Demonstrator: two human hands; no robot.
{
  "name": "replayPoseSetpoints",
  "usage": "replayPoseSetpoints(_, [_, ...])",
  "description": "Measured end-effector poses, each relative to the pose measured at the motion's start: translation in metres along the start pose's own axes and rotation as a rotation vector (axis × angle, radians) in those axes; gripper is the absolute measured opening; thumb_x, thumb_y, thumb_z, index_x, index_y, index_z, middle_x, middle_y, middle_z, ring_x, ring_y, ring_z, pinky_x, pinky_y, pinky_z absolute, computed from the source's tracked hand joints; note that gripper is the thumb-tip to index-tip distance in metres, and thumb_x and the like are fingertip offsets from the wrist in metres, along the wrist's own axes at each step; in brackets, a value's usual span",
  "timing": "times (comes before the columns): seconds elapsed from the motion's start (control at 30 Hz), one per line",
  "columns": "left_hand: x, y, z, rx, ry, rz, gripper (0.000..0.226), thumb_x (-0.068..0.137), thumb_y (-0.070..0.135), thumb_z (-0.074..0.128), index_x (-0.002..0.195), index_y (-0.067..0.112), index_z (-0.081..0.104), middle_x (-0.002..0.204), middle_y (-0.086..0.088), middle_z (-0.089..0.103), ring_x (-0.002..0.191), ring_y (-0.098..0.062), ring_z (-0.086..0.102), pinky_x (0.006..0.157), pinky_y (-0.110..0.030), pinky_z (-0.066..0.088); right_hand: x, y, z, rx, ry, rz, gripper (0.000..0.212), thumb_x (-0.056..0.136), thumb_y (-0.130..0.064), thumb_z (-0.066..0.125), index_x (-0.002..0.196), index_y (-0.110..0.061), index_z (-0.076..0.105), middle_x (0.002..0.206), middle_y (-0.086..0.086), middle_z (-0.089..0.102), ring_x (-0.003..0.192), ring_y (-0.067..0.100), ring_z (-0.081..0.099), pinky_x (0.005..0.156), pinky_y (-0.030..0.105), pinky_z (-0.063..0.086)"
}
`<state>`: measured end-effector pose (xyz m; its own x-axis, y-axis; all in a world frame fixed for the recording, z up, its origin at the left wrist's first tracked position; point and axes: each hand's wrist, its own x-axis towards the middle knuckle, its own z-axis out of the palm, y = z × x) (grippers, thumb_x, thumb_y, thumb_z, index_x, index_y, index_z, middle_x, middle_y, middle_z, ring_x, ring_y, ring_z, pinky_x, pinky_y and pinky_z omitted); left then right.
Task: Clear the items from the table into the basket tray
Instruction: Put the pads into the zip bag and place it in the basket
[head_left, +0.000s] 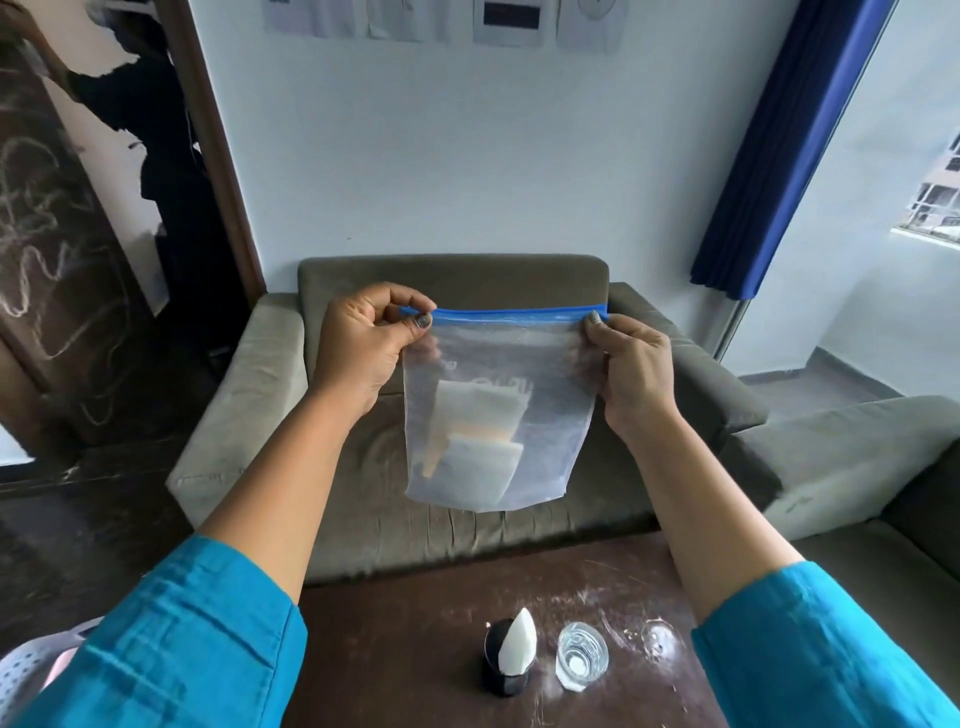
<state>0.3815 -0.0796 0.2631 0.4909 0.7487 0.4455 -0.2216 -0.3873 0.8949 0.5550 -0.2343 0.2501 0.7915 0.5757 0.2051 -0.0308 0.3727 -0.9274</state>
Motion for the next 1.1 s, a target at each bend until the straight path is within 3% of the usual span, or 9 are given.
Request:
replayPoseSetpoints(0.1, [0.000,0.000,-0.004,0.065,-0.035,-0.033,0.031,0.080,-0.004,0.063,0.073,0.025,0.069,0.052,0.009,0.064,0.051,-0.011,0.066,0.055,-0.027,0.058,0.000,0.004,0.005,0.004,0.014,-0.020,0.040,0.089,-0.015,0.058,0.051,-0.014,0.046,0.046,-0.005,0.045,0.047,0.014,0.038,0.052,0.026,0.036])
replayPoseSetpoints(0.23, [-0.002,0.003,-0.011,0.179,-0.113,0.009,0.025,0.077,0.006,0.071,0.072,0.031,0.069,0.059,0.011,0.069,0.056,-0.007,0.065,0.061,-0.020,0.054,0.002,0.005,0.011,-0.021,-0.020,-0.032,0.026,0.092,-0.014,0.053,0.068,-0.012,0.063,0.053,0.000,0.050,0.051,0.016,0.043,0.059,0.030,0.043])
replayPoseSetpoints(0.37, [-0.007,0.005,-0.011,0.278,-0.175,-0.004,0.022,0.071,0.007,0.076,0.069,0.027,0.068,0.074,0.009,0.066,0.068,0.001,0.059,0.074,-0.025,0.052,0.002,0.006,0.016,-0.153,-0.182,-0.134,0.045,0.091,0.002,0.045,0.103,-0.036,0.066,0.045,-0.006,0.049,0.046,0.013,0.045,0.060,0.026,0.047])
replayPoseSetpoints(0.53, [-0.007,0.001,-0.017,0.404,-0.096,-0.030,0.020,0.083,0.009,0.065,0.070,0.023,0.059,0.068,0.002,0.063,0.074,-0.026,0.064,0.074,-0.032,0.048,0.003,0.003,0.018,-0.540,-0.318,-0.246,0.027,0.084,-0.006,0.063,0.091,-0.032,0.068,0.064,0.006,0.062,0.057,0.014,0.056,0.064,0.030,0.052])
replayPoseSetpoints(0.67, [-0.005,-0.004,-0.022,0.607,-0.068,0.018,0.022,0.086,0.030,0.061,0.070,0.026,0.047,0.067,0.011,0.053,0.064,-0.009,0.049,0.058,-0.023,0.038,0.009,0.007,0.018,-0.772,-0.270,-0.276,0.026,0.078,-0.013,0.071,0.072,-0.036,0.060,0.055,-0.003,0.053,0.053,0.012,0.047,0.058,0.034,0.049])
replayPoseSetpoints(0.83, [-0.005,-0.009,-0.026,0.361,0.038,-0.054,0.029,0.079,0.012,0.070,0.065,0.028,0.050,0.064,0.005,0.059,0.062,-0.015,0.062,0.064,-0.030,0.051,0.011,0.013,0.020,-0.566,-0.262,-0.157,0.018,0.074,-0.017,0.072,0.065,-0.027,0.060,0.066,0.007,0.058,0.063,0.022,0.051,0.063,0.043,0.048])
replayPoseSetpoints(0.93, [-0.004,-0.011,-0.030,0.076,0.121,-0.117,0.032,0.080,-0.003,0.064,0.076,0.027,0.053,0.074,-0.006,0.064,0.068,-0.030,0.068,0.071,-0.044,0.057,0.011,0.014,0.019,-0.404,-0.220,-0.143,0.023,0.079,-0.007,0.070,0.066,-0.024,0.061,0.058,-0.004,0.061,0.053,0.012,0.055,0.051,0.025,0.050])
replayPoseSetpoints(1.03, [-0.007,-0.013,-0.029,-0.094,0.117,-0.131,0.036,0.075,0.004,0.072,0.093,0.028,0.052,0.078,-0.006,0.067,0.065,-0.024,0.070,0.066,-0.038,0.057,0.010,0.014,0.020,-0.189,-0.180,-0.116,0.030,0.081,0.007,0.062,0.072,-0.021,0.055,0.052,-0.010,0.058,0.048,0.008,0.052,0.050,0.023,0.048])
replayPoseSetpoints(1.1, [-0.010,-0.018,-0.032,-0.253,-0.046,-0.251,0.059,0.059,0.023,0.084,0.105,0.030,0.049,0.089,-0.008,0.071,0.076,-0.022,0.071,0.068,-0.039,0.059,0.009,0.013,0.023,-0.019,-0.189,-0.097,0.032,0.082,0.013,0.056,0.077,-0.018,0.051,0.054,-0.005,0.056,0.049,0.012,0.049,0.057,0.029,0.048])
